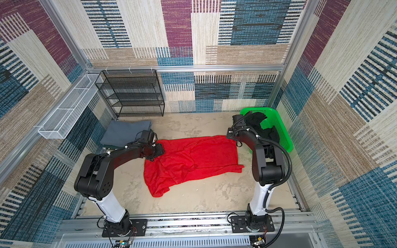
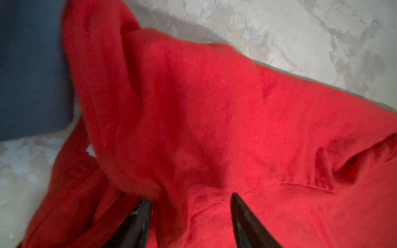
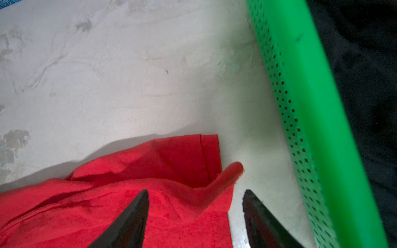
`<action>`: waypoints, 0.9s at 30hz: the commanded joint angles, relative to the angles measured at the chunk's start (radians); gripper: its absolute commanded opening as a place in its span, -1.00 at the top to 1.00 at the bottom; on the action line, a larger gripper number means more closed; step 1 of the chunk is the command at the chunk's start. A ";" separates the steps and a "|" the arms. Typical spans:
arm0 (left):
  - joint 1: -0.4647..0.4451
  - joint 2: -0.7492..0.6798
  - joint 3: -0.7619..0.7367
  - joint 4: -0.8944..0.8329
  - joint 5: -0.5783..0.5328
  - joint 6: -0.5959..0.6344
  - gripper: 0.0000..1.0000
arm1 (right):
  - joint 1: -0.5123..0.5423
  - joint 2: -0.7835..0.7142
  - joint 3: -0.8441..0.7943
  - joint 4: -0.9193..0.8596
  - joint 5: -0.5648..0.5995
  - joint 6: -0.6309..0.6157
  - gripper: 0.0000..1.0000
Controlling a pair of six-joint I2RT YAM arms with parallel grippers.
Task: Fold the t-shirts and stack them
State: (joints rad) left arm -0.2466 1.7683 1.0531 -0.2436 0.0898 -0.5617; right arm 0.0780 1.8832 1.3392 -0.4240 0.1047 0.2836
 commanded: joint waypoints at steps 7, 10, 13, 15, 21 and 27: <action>0.002 0.026 0.046 0.015 0.036 0.008 0.28 | 0.000 -0.007 -0.027 0.020 0.003 -0.014 -0.29; 0.001 0.035 0.069 0.001 0.037 0.017 0.41 | 0.000 -0.005 -0.030 0.022 0.010 -0.018 -0.16; 0.002 0.043 0.085 -0.004 0.040 0.020 0.64 | 0.000 -0.002 -0.029 0.024 0.014 -0.020 -0.03; 0.002 0.046 0.096 -0.005 0.044 0.022 0.77 | 0.000 0.005 -0.028 0.029 0.016 -0.020 0.08; 0.007 0.033 0.122 -0.034 0.022 0.031 1.00 | 0.000 0.026 -0.016 0.030 0.023 -0.026 0.35; 0.042 -0.006 0.110 -0.028 0.022 0.030 1.00 | 0.000 0.033 -0.002 0.033 0.037 -0.029 0.71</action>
State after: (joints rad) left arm -0.2169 1.7790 1.1625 -0.2657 0.1173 -0.5575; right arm 0.0780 1.9125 1.3251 -0.4160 0.1169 0.2607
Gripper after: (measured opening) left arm 0.064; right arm 0.155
